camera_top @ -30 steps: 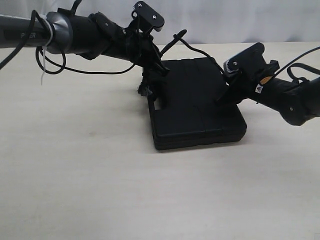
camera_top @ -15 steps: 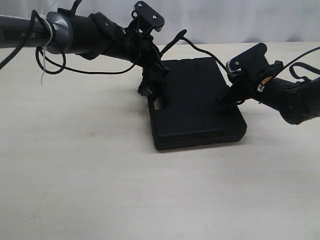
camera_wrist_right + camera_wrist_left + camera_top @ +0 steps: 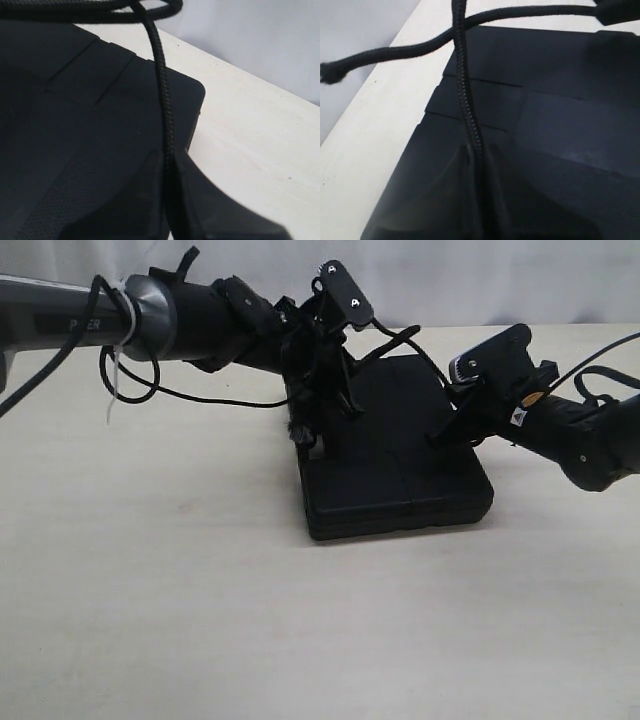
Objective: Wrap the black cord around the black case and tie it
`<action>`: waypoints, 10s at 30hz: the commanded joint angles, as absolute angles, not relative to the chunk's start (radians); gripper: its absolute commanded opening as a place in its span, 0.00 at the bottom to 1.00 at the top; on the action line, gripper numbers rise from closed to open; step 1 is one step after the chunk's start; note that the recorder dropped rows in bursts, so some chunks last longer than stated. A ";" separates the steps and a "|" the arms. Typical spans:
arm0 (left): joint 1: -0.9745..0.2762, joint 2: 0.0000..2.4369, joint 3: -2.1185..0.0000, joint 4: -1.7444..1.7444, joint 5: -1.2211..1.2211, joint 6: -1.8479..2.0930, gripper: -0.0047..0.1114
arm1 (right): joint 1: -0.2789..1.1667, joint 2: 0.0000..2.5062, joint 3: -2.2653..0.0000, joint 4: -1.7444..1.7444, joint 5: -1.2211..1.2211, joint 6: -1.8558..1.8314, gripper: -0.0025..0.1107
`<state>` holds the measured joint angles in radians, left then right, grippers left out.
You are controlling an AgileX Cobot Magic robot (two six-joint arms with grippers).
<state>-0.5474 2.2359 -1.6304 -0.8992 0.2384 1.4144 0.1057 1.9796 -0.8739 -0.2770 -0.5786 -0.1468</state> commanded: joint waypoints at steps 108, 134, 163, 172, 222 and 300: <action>-0.594 2.158 -1.630 -0.457 0.225 1.227 0.04 | 0.106 1.701 -0.847 -0.535 -0.429 -0.098 0.45; -0.594 2.158 -1.630 -0.454 0.244 1.227 0.04 | 0.105 1.879 -0.964 -0.696 -0.319 0.175 0.34; -0.594 2.158 -1.630 -0.454 0.253 1.227 0.04 | 0.266 1.890 -1.048 -0.517 -0.235 0.059 0.35; -0.594 2.158 -1.630 -0.454 0.262 1.229 0.04 | 0.275 1.916 -1.068 -0.529 -0.132 -0.087 0.35; -0.594 2.042 -1.630 -0.460 0.442 1.225 0.69 | 0.125 1.857 -1.040 -0.112 -0.212 -0.164 0.06; -0.536 2.089 -1.630 -0.456 0.420 1.053 0.04 | 0.093 1.724 -1.104 -0.083 -0.337 0.383 0.06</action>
<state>-0.5335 2.0906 -1.6229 -0.4528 0.4285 1.0535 0.0989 1.6862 -1.0920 -0.0824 -0.2826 0.3592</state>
